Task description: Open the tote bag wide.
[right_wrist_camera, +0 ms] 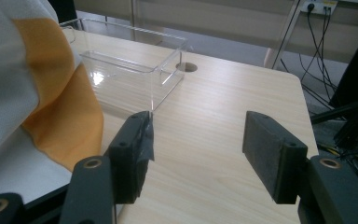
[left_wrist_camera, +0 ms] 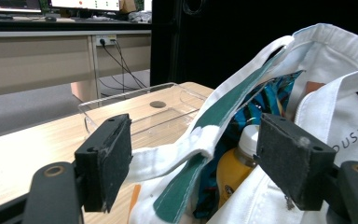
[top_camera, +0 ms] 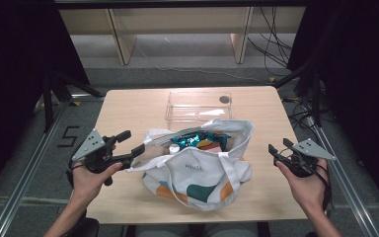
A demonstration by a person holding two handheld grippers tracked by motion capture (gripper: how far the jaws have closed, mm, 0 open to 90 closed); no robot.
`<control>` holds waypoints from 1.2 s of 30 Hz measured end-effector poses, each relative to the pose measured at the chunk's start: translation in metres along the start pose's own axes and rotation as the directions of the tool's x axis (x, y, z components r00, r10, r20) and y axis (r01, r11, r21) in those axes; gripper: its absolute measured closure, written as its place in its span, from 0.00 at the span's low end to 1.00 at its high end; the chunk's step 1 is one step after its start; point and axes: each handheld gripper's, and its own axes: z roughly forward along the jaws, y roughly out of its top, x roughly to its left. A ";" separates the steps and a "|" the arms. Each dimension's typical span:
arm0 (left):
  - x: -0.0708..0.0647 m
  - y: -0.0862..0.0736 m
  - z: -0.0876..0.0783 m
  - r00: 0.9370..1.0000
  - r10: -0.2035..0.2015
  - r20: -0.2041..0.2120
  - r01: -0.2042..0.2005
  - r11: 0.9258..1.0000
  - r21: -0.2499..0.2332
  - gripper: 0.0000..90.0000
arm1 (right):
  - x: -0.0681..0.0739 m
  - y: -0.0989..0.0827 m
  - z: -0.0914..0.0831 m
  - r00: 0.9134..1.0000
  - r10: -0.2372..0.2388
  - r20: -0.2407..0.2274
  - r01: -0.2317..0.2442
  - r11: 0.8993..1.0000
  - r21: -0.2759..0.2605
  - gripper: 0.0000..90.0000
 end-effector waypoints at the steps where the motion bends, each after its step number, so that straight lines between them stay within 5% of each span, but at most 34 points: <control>1: 0.000 0.001 0.001 1.000 0.005 0.002 -0.005 1.000 -0.003 0.29 | -0.001 0.000 0.000 1.000 -0.016 -0.003 0.016 1.000 0.005 0.47; 10: -0.012 0.006 0.001 1.000 0.005 0.025 -0.005 1.000 -0.026 0.33 | -0.003 -0.003 0.001 0.999 -0.038 -0.005 0.038 0.999 0.019 0.53; 14: -0.026 0.012 0.002 0.997 0.032 0.067 -0.029 0.998 -0.047 0.38 | 0.001 0.000 0.000 1.000 -0.025 -0.004 0.025 1.000 0.016 0.55; 15: -0.028 0.013 0.004 0.997 0.038 0.074 -0.035 0.998 -0.048 0.39 | -0.002 0.000 0.000 0.997 -0.077 -0.012 0.077 0.997 0.018 0.56; 17: -0.036 0.016 0.008 0.993 0.065 0.098 -0.061 0.997 -0.042 0.42 | 0.001 -0.001 0.000 0.999 -0.043 -0.005 0.043 0.999 0.011 0.56; 24: -0.060 0.018 0.038 0.973 0.109 0.203 -0.115 0.993 0.020 0.53 | 0.001 -0.001 -0.001 0.999 -0.024 -0.026 0.025 0.999 0.039 0.57; 32: -0.073 0.013 0.064 0.943 0.199 0.267 -0.232 0.968 0.097 0.68 | 0.002 -0.003 0.001 1.000 -0.021 -0.014 0.021 0.999 0.024 0.57; 36: -0.076 0.015 0.073 0.926 0.250 0.283 -0.293 0.949 0.119 0.78 | 0.001 -0.003 0.001 1.000 -0.017 -0.020 0.017 0.999 0.029 0.56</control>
